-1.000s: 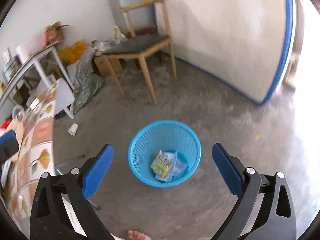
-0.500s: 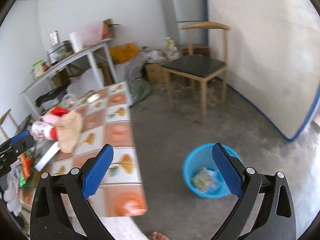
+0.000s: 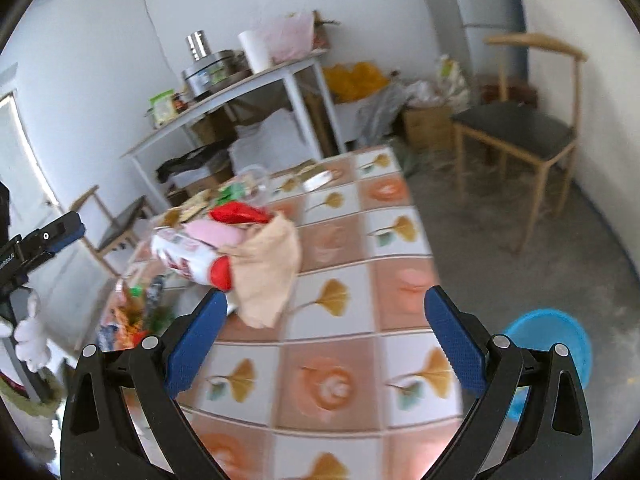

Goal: Collect trash
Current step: 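Grasp the clear plastic cup with the left tool while the right tool grasps crumpled beige paper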

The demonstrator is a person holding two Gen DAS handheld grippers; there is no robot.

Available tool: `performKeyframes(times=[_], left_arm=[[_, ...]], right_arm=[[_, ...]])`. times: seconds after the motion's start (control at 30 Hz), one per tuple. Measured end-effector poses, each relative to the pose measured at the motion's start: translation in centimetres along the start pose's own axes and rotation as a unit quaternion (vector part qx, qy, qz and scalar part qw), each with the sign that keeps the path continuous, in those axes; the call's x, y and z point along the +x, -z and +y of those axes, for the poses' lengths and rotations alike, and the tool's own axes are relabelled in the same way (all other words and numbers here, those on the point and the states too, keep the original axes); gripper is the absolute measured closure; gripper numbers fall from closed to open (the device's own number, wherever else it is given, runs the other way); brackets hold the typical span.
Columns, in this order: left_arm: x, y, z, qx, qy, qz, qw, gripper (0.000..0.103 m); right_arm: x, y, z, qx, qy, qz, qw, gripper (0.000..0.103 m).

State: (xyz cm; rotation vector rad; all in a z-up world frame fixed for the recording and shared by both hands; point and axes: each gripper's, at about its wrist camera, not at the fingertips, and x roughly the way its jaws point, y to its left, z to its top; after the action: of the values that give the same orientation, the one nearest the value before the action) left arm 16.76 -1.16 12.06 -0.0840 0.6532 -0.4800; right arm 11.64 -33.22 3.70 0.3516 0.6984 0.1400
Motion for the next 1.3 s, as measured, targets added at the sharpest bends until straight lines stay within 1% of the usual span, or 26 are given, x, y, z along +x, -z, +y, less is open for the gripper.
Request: performKeyframes(times=[0.07, 0.13, 0.2, 0.3, 0.4, 0.43, 0.5, 0.63, 0.73, 0.93, 1.03, 1.13, 1.23, 1.3], left_arm=[[0.4, -0.5, 0.5, -0.002, 0.004, 0.001, 1.0000, 0.025], [1.0, -1.7, 1.0, -0.001, 0.008, -0.006, 1.0000, 0.025], [2.2, -3.0, 1.2, 0.010, 0.017, -0.002, 0.9998, 0.025], [5.1, -5.6, 1.9, 0.032, 0.019, 0.009, 0.9993, 0.026], [9.0, -8.1, 2.9, 0.049, 0.026, 0.037, 0.9977, 0.030], [10.6, -8.9, 3.4, 0.052, 0.027, 0.049, 0.9971, 0.030], [13.8, -10.4, 4.5, 0.050, 0.025, 0.074, 0.9957, 0.035], [18.7, -12.0, 6.1, 0.054, 0.028, 0.112, 0.9919, 0.038], [21.9, -12.5, 7.1, 0.046, 0.034, 0.133, 0.9894, 0.039], [27.2, -12.9, 8.2, 0.037, 0.035, 0.162, 0.9855, 0.039], [29.5, -12.8, 8.6, 0.033, 0.032, 0.178, 0.9829, 0.039], [31.4, -12.4, 8.8, 0.037, 0.023, 0.195, 0.9799, 0.039], [32.9, -12.0, 8.8, 0.040, 0.020, 0.208, 0.9770, 0.042], [33.5, -11.9, 8.7, 0.042, 0.019, 0.214, 0.9757, 0.046]], right_arm=[[0.9, -0.2, 0.5, 0.005, -0.014, 0.011, 1.000, 0.008], [1.8, -0.7, 0.7, 0.008, -0.026, 0.022, 0.999, 0.008], [2.5, -1.2, 1.0, 0.005, -0.033, 0.029, 0.999, 0.008], [3.6, -1.9, 1.2, 0.001, -0.043, 0.037, 0.998, 0.008], [5.0, -2.8, 1.1, 0.006, -0.065, 0.051, 0.997, 0.012], [5.6, -3.1, 1.1, 0.009, -0.073, 0.056, 0.996, 0.014], [6.6, -3.6, 1.1, 0.012, -0.085, 0.063, 0.994, 0.017], [8.8, -4.7, 1.0, 0.015, -0.107, 0.080, 0.991, 0.026], [10.7, -5.2, 0.9, 0.015, -0.131, 0.101, 0.986, 0.031], [13.5, -5.2, 0.6, 0.022, -0.147, 0.134, 0.980, 0.042], [14.3, -5.1, 0.4, 0.028, -0.153, 0.142, 0.978, 0.044], [14.5, -5.1, 0.3, 0.032, -0.162, 0.146, 0.975, 0.044], [14.9, -5.4, 0.2, 0.035, -0.162, 0.146, 0.975, 0.043], [15.2, -5.6, -0.1, 0.042, -0.163, 0.145, 0.975, 0.042]])
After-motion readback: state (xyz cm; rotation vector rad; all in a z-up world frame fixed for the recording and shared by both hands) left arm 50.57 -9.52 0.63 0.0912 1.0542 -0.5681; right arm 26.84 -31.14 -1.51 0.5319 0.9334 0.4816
